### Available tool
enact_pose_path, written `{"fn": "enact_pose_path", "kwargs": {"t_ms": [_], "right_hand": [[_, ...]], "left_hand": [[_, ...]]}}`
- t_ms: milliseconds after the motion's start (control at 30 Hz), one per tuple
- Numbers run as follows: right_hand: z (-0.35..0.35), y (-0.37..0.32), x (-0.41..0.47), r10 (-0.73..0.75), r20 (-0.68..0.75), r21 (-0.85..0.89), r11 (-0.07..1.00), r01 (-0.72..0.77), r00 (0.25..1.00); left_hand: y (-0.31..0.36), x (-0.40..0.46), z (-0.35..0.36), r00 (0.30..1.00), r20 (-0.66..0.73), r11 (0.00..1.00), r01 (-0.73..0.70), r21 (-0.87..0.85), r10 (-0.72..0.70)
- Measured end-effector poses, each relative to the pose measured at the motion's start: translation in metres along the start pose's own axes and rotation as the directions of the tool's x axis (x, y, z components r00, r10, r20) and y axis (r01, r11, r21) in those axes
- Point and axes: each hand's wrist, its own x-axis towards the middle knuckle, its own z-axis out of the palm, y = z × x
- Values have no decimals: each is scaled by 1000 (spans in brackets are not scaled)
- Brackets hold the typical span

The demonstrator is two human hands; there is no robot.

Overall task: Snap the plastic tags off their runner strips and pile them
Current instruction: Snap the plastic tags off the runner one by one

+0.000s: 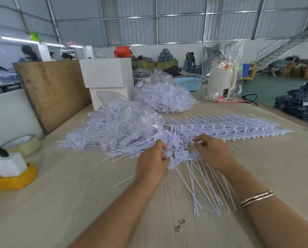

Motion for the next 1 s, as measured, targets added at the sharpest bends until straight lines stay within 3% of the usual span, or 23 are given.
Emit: {"fn": "enact_pose_path", "kwargs": {"t_ms": [133, 233, 300, 433, 567, 700, 833, 933, 1000], "right_hand": [[-19, 5, 0, 113, -6, -112, 987, -113, 994], [-31, 14, -2, 298, 151, -296, 923, -244, 943], [-31, 12, -4, 364, 272, -291, 913, -285, 890], [-22, -12, -11, 277, 443, 36, 945, -325, 853], [-7, -33, -21, 201, 467, 227, 914, -336, 861], [-3, -42, -25, 140, 471, 248, 927, -283, 871], [-4, -46, -27, 105, 466, 247, 938, -244, 878], [0, -48, -30, 66, 523, 280, 929, -244, 850], [1, -48, -31, 44, 546, 287, 928, -237, 836]], "left_hand": [[3, -8, -7, 1000, 15, 1000, -17, -4, 17], [-1, -15, -14, 997, 69, 989, 10, 147, -20], [1, -22, -14, 986, 162, 976, 9, 218, -45], [8, -22, -2, 984, 177, 971, -12, 239, -32], [7, -17, 2, 983, 184, 951, -40, 306, -18], [1, -13, -5, 976, 210, 964, 3, 267, -61], [2, -11, -11, 964, 245, 993, 79, 90, -99], [1, -13, -9, 969, 239, 986, 14, 165, -54], [-2, -11, -11, 958, 278, 994, 39, 97, -65]]}}
